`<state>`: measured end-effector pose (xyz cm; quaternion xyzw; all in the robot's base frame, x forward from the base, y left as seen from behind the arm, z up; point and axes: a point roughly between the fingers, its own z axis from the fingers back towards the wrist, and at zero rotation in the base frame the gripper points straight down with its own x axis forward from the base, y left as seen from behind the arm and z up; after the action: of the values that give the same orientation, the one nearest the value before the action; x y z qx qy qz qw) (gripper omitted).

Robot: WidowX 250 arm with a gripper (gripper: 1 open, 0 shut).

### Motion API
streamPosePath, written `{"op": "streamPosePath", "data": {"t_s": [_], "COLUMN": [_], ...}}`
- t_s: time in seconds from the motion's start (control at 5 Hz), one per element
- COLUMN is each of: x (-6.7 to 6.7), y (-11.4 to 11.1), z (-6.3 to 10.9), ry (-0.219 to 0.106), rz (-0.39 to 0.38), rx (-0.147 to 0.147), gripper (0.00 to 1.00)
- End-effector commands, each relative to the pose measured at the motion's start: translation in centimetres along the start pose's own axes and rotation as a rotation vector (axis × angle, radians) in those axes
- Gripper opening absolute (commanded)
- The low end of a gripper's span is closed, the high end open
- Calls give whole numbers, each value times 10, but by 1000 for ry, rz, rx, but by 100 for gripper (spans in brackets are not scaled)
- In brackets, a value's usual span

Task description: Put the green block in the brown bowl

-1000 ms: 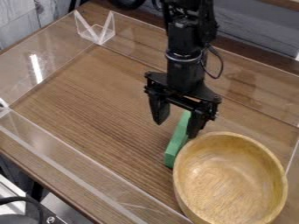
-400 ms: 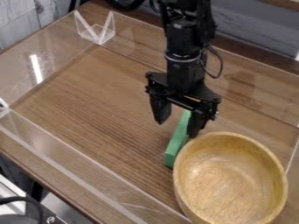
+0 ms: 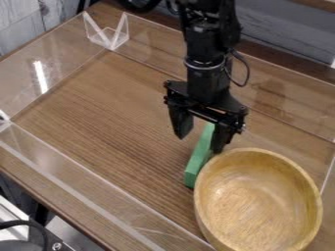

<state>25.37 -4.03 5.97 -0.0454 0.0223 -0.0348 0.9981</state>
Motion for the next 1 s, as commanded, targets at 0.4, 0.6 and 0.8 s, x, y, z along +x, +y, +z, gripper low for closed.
{"op": "streamPosePath", "data": {"t_s": [0.4,0.6,0.8], "x": [6,6,7], "y": [-1,-1,0], "z": [2,1,1], "ry": [-27,-25,-23], "rz": [-13,-15,-17], "rx": [-19,-24,-27], "gripper": [100,100,100]}}
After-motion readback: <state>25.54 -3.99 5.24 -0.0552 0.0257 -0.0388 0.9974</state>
